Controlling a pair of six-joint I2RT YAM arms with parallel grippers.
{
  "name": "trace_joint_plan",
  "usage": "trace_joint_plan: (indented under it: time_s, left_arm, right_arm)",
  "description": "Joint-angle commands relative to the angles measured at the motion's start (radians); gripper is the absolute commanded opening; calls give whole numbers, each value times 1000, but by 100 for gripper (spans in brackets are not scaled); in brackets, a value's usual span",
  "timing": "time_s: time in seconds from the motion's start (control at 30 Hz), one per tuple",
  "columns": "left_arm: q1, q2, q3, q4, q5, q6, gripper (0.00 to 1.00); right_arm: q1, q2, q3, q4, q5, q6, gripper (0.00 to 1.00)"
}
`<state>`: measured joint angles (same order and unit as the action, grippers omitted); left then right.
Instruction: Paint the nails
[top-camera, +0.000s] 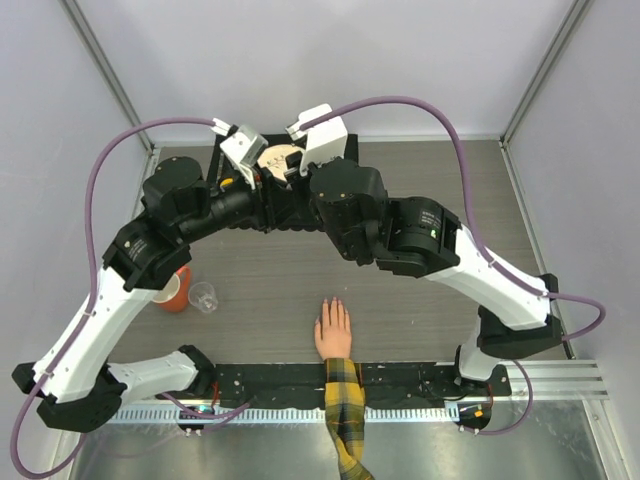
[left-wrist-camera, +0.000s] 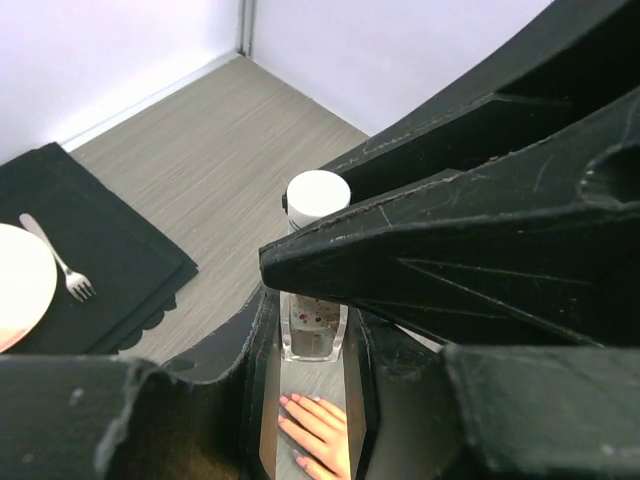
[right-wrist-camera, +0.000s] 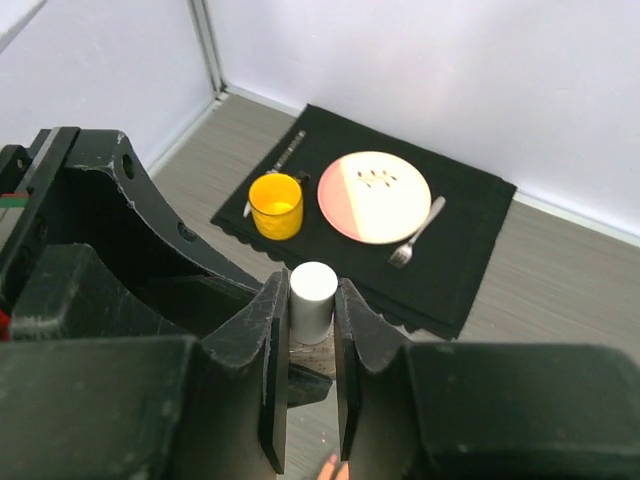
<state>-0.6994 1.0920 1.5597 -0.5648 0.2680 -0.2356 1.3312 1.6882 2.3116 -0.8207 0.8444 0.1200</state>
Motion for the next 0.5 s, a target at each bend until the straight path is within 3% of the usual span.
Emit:
trace_joint_plan:
  time_s: [0.0,0.1,0.2,0.3,0.33,0.43,0.47]
  left_arm:
    - [17,-7,-26,137,-78,19,0]
    - [17,-53,-69,128,-24,21,0]
    - [17,-108,-119,121,37,18,0]
    - [17,-142,-161,118,126,-4,0]
    - [17,-162,-177,117,155,-11,0]
    - [17,-199,-200,131,194,-47,0]
    - [17,-204,-202,137,229,-63,0]
  right_arm:
    - [54,-16,-34,-69,-85,12,14]
    - [30,-41,-21,-67,-161,6,28]
    - [-30,-91,-17,-52,-342,21,33]
    - [-114,-165,-56,-6,-597,21,59]
    - [-139,-186,-72,6,-664,18,78]
    - [-278,-248,-130,51,-951,55,93]
    - [-312,-266,-150,58,-1078,62,94]
